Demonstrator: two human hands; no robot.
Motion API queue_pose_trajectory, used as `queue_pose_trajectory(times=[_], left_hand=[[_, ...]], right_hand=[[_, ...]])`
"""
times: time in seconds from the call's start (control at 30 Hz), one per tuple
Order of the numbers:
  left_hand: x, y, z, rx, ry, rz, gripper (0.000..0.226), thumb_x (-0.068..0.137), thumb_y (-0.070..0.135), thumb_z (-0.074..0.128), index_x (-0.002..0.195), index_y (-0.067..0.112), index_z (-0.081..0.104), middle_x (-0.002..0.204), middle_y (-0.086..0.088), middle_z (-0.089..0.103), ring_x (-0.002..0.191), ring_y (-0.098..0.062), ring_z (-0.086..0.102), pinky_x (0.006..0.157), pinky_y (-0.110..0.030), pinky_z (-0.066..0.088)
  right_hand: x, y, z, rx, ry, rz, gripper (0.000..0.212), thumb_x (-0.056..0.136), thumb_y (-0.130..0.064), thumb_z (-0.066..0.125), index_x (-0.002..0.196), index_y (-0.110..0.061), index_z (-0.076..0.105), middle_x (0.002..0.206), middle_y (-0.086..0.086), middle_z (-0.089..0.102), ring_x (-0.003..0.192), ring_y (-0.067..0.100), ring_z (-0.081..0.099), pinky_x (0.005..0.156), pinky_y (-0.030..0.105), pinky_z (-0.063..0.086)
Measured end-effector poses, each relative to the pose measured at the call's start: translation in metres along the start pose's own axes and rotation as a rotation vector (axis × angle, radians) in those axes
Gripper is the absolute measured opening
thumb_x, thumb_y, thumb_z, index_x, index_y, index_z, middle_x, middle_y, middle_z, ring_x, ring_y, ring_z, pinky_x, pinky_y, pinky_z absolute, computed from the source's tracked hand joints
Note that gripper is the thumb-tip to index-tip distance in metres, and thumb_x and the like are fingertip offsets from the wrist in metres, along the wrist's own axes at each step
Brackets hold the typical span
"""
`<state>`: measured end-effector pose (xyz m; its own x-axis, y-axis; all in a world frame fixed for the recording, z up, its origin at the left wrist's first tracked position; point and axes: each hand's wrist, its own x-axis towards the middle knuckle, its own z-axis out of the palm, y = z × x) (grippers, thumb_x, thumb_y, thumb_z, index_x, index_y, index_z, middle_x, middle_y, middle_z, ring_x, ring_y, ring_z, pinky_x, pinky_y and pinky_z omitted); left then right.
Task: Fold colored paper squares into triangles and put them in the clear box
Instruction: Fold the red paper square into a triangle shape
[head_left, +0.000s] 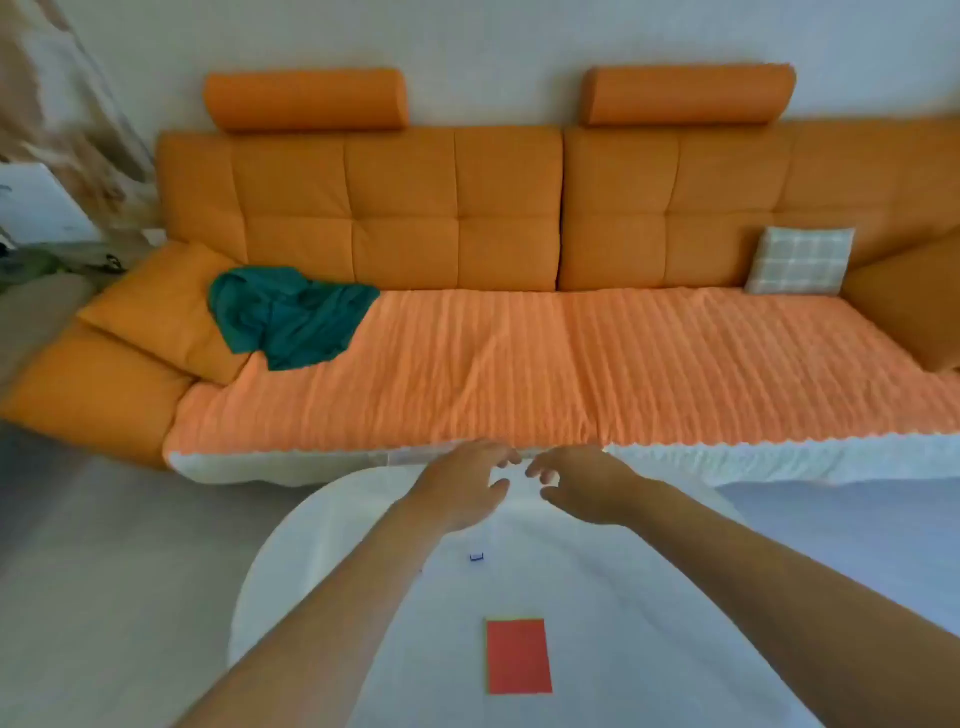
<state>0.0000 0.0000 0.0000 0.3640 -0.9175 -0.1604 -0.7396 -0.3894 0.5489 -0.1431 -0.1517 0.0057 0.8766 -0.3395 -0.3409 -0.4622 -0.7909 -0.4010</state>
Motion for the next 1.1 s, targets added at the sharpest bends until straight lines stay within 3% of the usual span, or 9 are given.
queue_pose_trajectory(times=[0.2, 0.37, 0.5, 0.73, 0.83, 0.97, 1.1], left_hand=[[0.000, -0.077, 0.147, 0.071, -0.289, -0.101, 0.034, 0.094, 0.037, 0.056, 0.128, 0.036, 0.059, 0.133, 0.013, 0.055, 0.122, -0.011, 0.053, 0.099, -0.032, 0.045], [-0.007, -0.140, 0.239, 0.084, -0.332, -0.111, 0.061, 0.073, 0.060, 0.072, 0.127, 0.039, 0.055, 0.123, 0.015, 0.051, 0.118, -0.006, 0.046, 0.087, -0.028, 0.042], [-0.010, -0.171, 0.279, 0.134, -0.301, -0.065, 0.069, 0.058, 0.068, 0.076, 0.117, 0.041, 0.052, 0.108, 0.019, 0.047, 0.104, -0.003, 0.044, 0.078, -0.026, 0.040], [0.011, -0.196, 0.299, 0.162, -0.192, -0.047, 0.043, 0.061, 0.052, 0.084, 0.088, 0.038, 0.053, 0.087, 0.017, 0.056, 0.082, -0.005, 0.055, 0.062, -0.022, 0.037], [0.018, -0.203, 0.305, 0.129, -0.165, -0.092, 0.044, 0.058, 0.051, 0.086, 0.089, 0.038, 0.057, 0.086, 0.019, 0.059, 0.079, 0.002, 0.056, 0.066, -0.024, 0.045], [0.009, -0.202, 0.313, 0.115, -0.089, -0.089, 0.044, 0.063, 0.046, 0.086, 0.097, 0.036, 0.061, 0.093, 0.017, 0.059, 0.087, -0.004, 0.058, 0.080, -0.031, 0.052], [-0.012, -0.194, 0.320, 0.110, 0.012, -0.066, 0.046, 0.071, 0.040, 0.083, 0.111, 0.033, 0.062, 0.098, 0.015, 0.053, 0.092, -0.007, 0.053, 0.080, -0.027, 0.047]], right_hand=[[0.030, 0.062, 0.157, -0.110, -0.146, -0.037, 0.043, 0.096, -0.044, 0.059, 0.137, -0.033, 0.056, 0.140, -0.007, 0.054, 0.127, 0.017, 0.050, 0.106, 0.034, 0.041], [0.051, 0.092, 0.270, -0.232, -0.179, -0.090, 0.066, 0.085, -0.066, 0.060, 0.141, -0.034, 0.048, 0.134, -0.003, 0.051, 0.120, 0.018, 0.050, 0.104, 0.036, 0.036], [0.067, 0.102, 0.308, -0.305, -0.163, -0.121, 0.073, 0.067, -0.073, 0.071, 0.126, -0.035, 0.050, 0.119, -0.007, 0.050, 0.110, 0.017, 0.051, 0.097, 0.034, 0.036], [0.098, 0.117, 0.308, -0.345, -0.090, -0.171, 0.057, 0.057, -0.081, 0.072, 0.094, -0.039, 0.060, 0.099, -0.015, 0.052, 0.090, 0.010, 0.054, 0.083, 0.031, 0.036], [0.101, 0.122, 0.310, -0.230, -0.109, -0.126, 0.055, 0.056, -0.077, 0.076, 0.092, -0.040, 0.058, 0.100, -0.017, 0.053, 0.090, 0.008, 0.057, 0.080, 0.028, 0.039], [0.092, 0.125, 0.320, -0.079, -0.072, -0.052, 0.047, 0.060, -0.062, 0.085, 0.090, -0.036, 0.058, 0.093, -0.019, 0.053, 0.092, 0.009, 0.058, 0.078, 0.028, 0.047], [0.078, 0.128, 0.335, 0.174, 0.084, 0.039, 0.025, 0.067, -0.034, 0.090, 0.074, -0.027, 0.067, 0.079, -0.011, 0.065, 0.071, 0.005, 0.061, 0.058, 0.018, 0.045]])
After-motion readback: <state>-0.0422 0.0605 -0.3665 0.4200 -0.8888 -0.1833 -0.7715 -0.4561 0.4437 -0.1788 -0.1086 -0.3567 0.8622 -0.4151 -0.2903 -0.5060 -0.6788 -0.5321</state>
